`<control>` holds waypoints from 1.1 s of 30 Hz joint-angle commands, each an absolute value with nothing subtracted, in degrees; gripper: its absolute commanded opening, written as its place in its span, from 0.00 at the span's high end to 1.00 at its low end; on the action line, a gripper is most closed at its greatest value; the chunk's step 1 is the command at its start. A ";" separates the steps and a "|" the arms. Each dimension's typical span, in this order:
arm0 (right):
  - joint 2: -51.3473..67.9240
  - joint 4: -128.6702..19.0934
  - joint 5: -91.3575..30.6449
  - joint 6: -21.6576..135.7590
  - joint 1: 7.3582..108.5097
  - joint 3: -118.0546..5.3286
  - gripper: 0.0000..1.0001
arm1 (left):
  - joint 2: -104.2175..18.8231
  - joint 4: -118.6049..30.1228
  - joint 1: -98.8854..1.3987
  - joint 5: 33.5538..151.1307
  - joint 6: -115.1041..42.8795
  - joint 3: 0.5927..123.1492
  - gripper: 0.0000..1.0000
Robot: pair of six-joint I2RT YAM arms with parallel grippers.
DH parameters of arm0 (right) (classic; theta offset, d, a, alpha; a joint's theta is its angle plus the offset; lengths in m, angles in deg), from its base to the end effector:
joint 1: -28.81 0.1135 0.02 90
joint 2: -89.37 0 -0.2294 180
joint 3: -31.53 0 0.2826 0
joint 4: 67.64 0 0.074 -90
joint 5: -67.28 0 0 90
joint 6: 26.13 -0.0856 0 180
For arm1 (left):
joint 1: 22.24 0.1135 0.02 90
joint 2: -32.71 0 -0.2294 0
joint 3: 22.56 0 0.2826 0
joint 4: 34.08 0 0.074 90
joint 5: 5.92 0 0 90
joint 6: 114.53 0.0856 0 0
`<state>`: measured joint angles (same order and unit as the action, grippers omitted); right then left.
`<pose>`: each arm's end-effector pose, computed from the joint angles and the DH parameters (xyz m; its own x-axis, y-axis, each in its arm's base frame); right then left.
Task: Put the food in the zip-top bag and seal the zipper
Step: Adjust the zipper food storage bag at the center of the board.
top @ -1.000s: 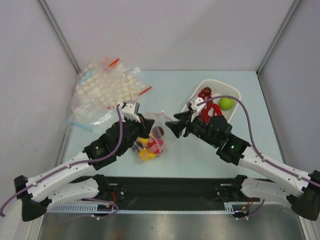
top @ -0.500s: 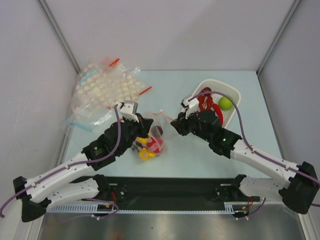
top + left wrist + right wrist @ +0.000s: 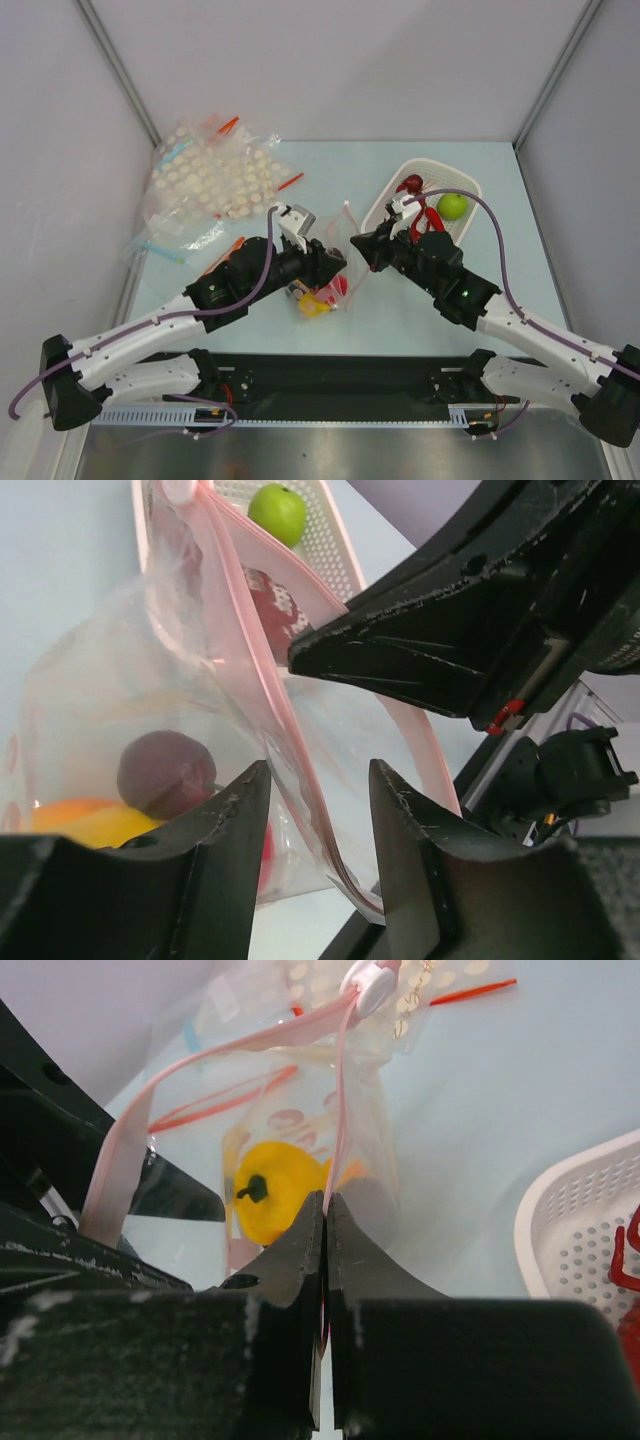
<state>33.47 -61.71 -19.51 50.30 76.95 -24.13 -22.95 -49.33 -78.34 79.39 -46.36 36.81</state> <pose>0.2255 0.2445 0.2851 -0.2355 0.0882 -0.9679 -0.6699 0.7068 0.2274 0.1891 -0.2689 0.2893 -0.3946 -0.0773 -0.9156 0.6849 0.6395 -0.3492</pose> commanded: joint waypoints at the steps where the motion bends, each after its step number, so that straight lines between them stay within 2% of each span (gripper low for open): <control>1: 35.05 -69.53 -19.81 48.05 76.71 -23.53 1.00 | -23.10 -46.52 -79.11 83.64 -44.92 39.80 0.50; 5: 35.67 -71.11 -20.78 46.99 76.71 -22.83 1.00 | -23.19 -46.61 -79.28 85.48 -44.57 39.97 0.49; 9: 38.47 -74.01 -19.12 45.67 77.06 -20.90 1.00 | -21.79 -46.61 -79.98 88.91 -43.52 40.59 0.04; 10: 38.83 -75.15 -18.94 45.06 77.15 -20.37 1.00 | -21.52 -47.22 -80.25 89.44 -43.17 41.03 0.00; 14: 39.80 -76.91 -18.85 41.56 78.11 -20.28 1.00 | -19.41 -47.84 -82.44 88.31 -41.76 41.99 0.00; 22: 40.33 -78.06 -16.47 37.41 81.01 -20.37 0.99 | -22.66 -53.01 -87.81 84.26 -37.89 45.86 0.00; 28: 40.41 -78.59 -17.18 35.39 81.01 -20.19 0.98 | -27.22 -57.06 -91.59 73.47 -35.87 49.29 0.00; 33: 40.68 -77.97 -15.77 35.48 81.01 -20.10 0.99 | -29.08 -58.38 -92.38 70.29 -36.05 50.43 0.02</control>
